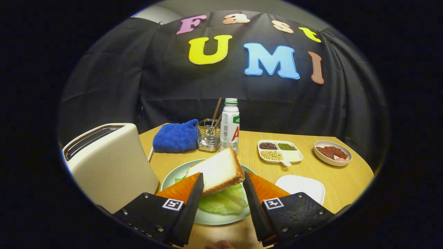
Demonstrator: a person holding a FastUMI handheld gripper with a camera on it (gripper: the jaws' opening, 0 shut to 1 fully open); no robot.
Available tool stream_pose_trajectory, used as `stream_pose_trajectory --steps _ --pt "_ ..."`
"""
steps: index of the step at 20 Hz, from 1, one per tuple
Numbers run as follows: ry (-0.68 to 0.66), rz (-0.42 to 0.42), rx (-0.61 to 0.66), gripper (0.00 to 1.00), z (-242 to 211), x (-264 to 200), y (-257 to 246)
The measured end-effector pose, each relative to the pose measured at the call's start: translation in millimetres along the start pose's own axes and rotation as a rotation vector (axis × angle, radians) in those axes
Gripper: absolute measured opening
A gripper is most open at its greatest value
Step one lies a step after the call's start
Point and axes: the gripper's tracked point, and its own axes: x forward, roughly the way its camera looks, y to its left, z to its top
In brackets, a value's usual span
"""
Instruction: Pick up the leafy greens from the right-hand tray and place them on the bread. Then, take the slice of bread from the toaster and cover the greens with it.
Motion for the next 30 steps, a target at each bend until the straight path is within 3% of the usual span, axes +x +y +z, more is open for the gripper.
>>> stream_pose_trajectory --steps 1,18,20,21,30 --pt "-0.011 -0.013 -0.007 0.75 3.2 -1.1 -4.5" --pt "-0.172 -0.056 -0.003 0.75 55.6 -41.4 -51.9" --pt "-0.190 -0.055 -0.009 0.94 57.0 -49.2 -59.1" --pt "-0.204 -0.057 -0.006 0.99 57.8 -55.3 -64.4" --pt "-0.340 -0.059 0.058 0.99 69.3 -88.3 -142.1"
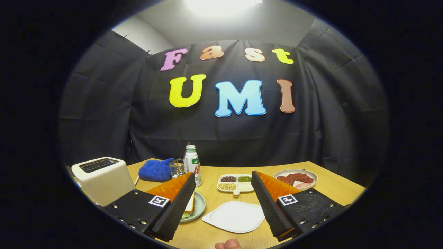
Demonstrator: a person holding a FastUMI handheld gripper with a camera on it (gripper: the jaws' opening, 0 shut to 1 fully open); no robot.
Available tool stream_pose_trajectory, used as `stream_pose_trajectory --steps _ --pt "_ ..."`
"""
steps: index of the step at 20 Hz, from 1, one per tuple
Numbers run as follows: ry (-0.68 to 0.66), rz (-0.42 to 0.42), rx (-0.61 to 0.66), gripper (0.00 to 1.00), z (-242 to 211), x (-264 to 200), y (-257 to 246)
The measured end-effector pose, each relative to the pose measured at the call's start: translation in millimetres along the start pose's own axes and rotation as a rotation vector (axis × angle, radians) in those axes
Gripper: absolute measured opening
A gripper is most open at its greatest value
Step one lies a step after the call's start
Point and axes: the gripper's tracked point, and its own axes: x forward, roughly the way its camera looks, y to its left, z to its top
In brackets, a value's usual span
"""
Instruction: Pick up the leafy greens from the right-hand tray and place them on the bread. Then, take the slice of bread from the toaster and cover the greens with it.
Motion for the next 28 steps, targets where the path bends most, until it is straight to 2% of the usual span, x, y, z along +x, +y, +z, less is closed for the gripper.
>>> stream_pose_trajectory --steps 6,10,14,16,20,24,28 --pt "0.018 -0.028 -0.058 0.99 -11.9 -3.2 -46.4" --pt "0.019 -0.005 -0.077 0.99 -16.5 -4.9 -72.7" --pt "0.064 0.059 -0.126 0.99 -34.0 -5.6 -108.2" --pt "0.059 0.037 -0.132 0.99 -34.4 -7.0 -137.1" --pt "0.033 -0.010 -0.060 0.99 -33.8 -14.6 -191.2" --pt "0.077 -0.044 -0.028 0.99 -49.5 -20.8 -245.1" --pt "0.041 -0.079 0.002 0.98 -44.0 -29.5 -305.6"
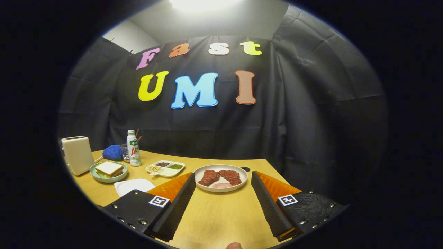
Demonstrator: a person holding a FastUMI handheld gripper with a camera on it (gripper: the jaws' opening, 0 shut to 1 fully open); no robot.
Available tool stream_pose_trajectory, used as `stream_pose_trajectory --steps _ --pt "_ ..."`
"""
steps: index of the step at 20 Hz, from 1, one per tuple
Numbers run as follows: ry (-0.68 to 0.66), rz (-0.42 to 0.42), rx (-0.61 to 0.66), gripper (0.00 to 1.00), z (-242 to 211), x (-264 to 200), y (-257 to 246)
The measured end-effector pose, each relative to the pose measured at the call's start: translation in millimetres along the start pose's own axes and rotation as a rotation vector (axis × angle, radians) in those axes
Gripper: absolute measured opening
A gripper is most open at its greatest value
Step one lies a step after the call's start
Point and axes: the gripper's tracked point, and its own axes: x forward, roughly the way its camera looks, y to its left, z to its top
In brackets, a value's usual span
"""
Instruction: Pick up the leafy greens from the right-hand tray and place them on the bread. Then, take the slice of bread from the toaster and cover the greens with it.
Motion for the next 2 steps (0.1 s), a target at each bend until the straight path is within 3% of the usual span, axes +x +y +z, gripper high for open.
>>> stream_pose_trajectory --steps 2 --pt "-0.014 -0.034 -0.004 0.98 -1.4 -1.6 -29.6"
